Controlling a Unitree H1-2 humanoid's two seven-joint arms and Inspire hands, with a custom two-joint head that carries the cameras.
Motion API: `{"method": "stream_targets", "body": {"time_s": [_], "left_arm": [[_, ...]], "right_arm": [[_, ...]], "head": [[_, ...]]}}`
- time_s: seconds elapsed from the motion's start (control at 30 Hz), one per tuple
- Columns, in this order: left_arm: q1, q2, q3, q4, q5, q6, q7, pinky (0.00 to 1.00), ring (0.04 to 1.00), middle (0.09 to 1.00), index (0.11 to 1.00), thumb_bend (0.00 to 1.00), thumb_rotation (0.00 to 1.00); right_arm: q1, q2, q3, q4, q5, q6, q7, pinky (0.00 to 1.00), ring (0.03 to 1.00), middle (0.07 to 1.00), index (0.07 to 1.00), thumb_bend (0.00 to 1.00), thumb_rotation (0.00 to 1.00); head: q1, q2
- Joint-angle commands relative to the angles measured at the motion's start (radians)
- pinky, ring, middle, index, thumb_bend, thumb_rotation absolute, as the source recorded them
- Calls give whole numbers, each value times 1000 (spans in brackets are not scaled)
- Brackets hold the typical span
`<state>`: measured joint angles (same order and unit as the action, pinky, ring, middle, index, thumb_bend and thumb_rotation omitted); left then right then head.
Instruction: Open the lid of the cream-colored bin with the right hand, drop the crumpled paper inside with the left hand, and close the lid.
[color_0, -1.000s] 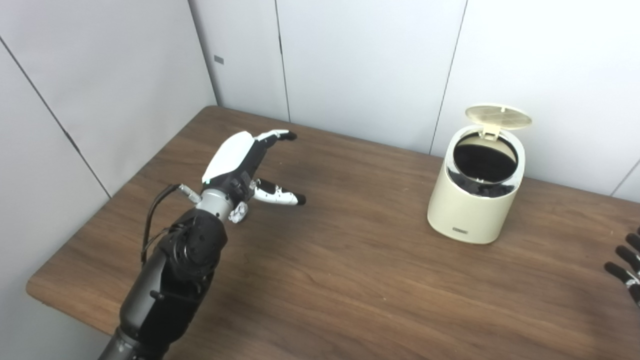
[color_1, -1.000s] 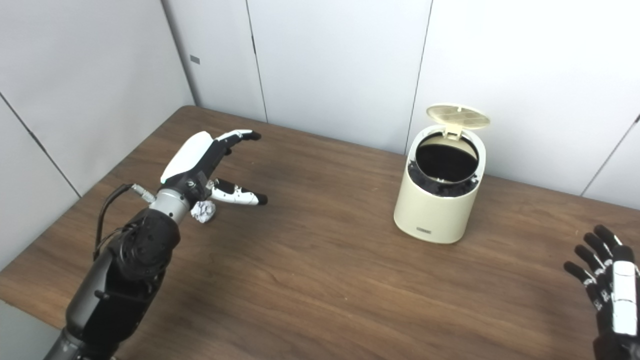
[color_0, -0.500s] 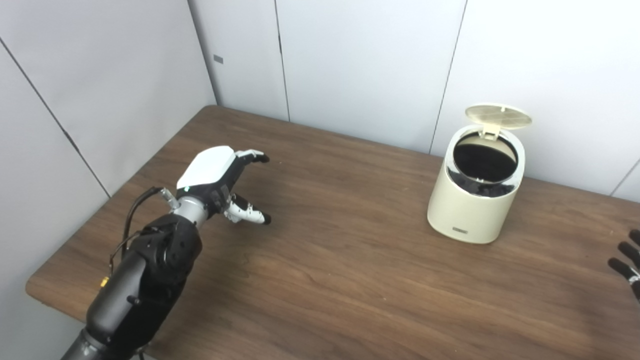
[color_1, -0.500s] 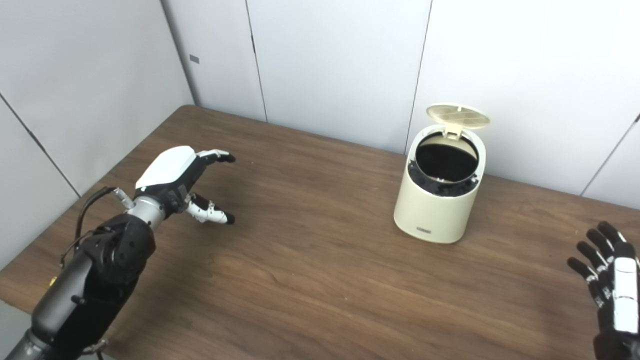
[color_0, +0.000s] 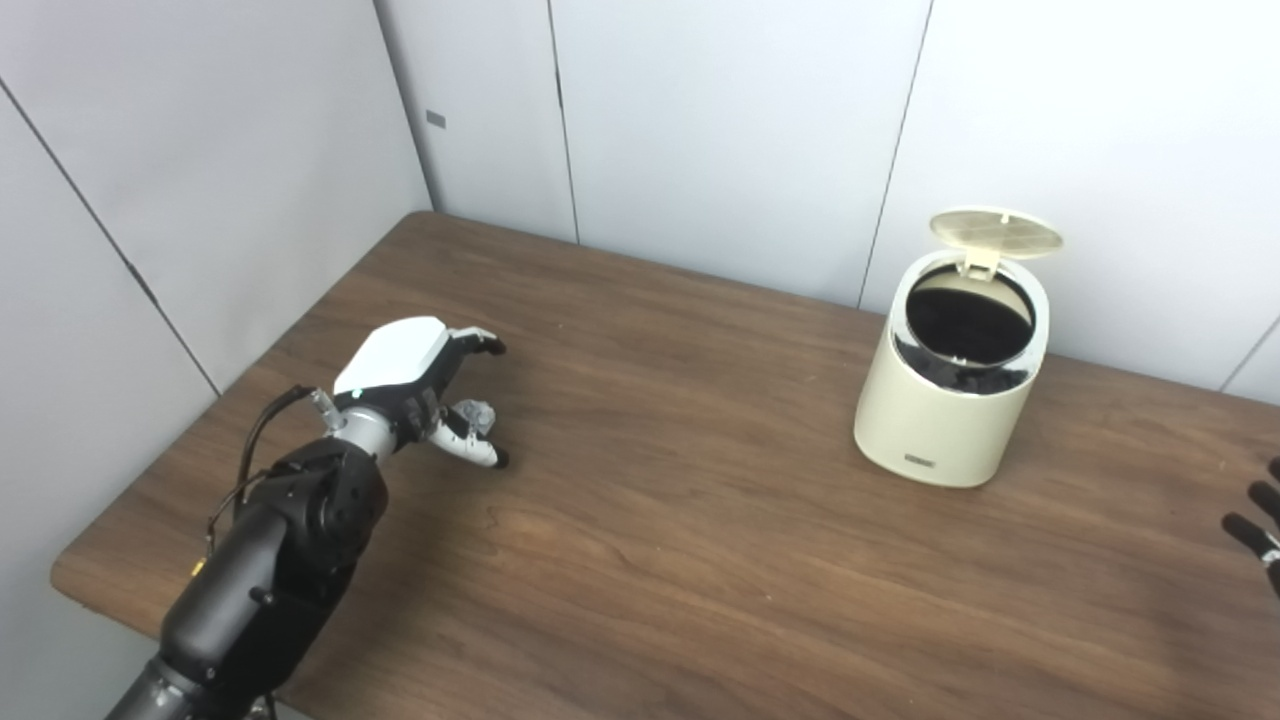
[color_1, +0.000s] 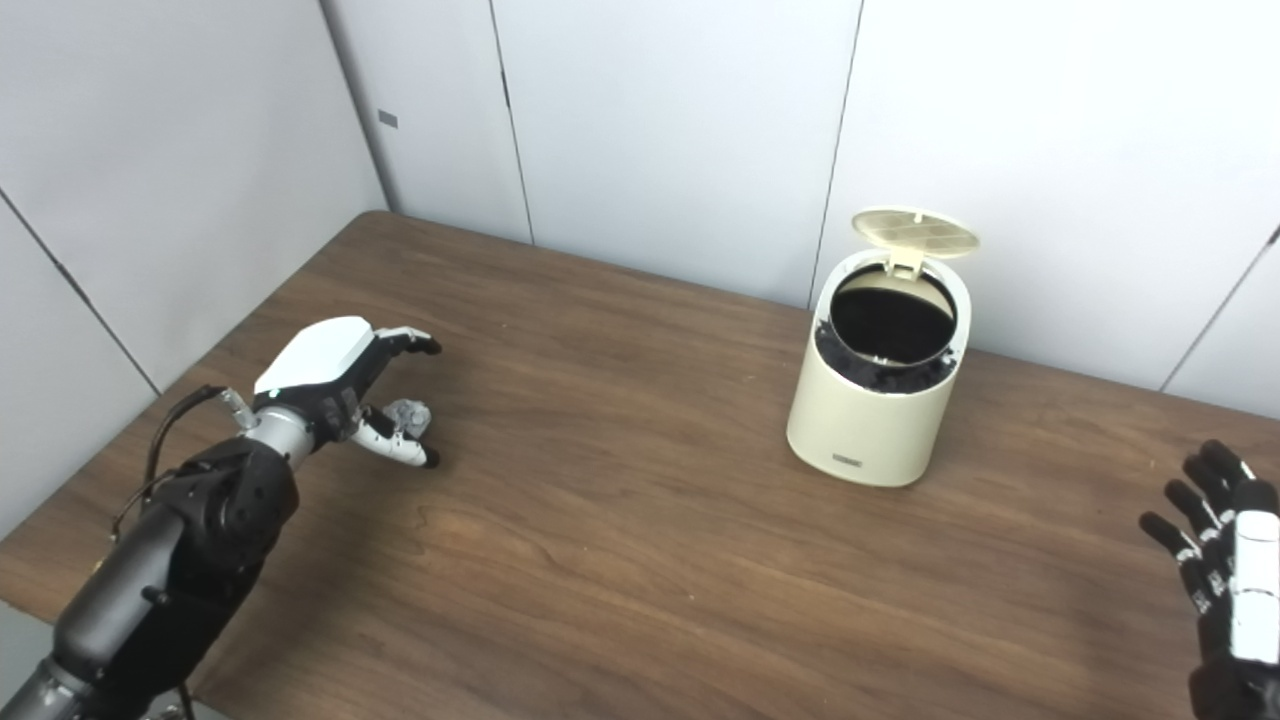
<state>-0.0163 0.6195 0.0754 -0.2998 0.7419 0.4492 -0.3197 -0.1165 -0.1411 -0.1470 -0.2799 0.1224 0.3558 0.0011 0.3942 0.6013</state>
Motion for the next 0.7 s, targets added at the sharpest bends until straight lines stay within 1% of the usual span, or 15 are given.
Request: {"method": "stream_targets", "body": {"time_s": [0.0,0.07,0.2,0.33,0.5,0.67], "left_arm": [[-24,29,11,-2,19,-33,48,726,855,858,818,949,113],[-29,25,6,11,23,-28,51,726,853,856,814,952,109],[-41,25,-7,35,27,-22,52,733,857,857,815,946,111],[-47,28,-11,69,14,-40,63,725,855,853,812,944,116],[-51,24,-15,101,10,-59,81,652,801,826,801,948,106],[-55,21,-18,111,-4,-53,71,634,787,813,802,943,96]], "right_arm": [[-22,-2,0,-34,-3,-18,1,806,902,913,902,480,925],[-22,0,0,-37,-2,-12,-2,826,912,919,906,485,930],[-24,2,1,-41,-2,-7,-6,843,916,922,912,459,948],[-25,4,-1,-42,4,-8,-5,846,918,930,919,456,950],[-23,5,1,-45,2,-11,-5,867,926,933,923,455,949],[-25,11,0,-52,1,-3,-12,861,926,931,924,453,953]], "head": [[-1,1],[-6,7],[-6,7],[-10,6],[-16,5],[-15,7]]}}
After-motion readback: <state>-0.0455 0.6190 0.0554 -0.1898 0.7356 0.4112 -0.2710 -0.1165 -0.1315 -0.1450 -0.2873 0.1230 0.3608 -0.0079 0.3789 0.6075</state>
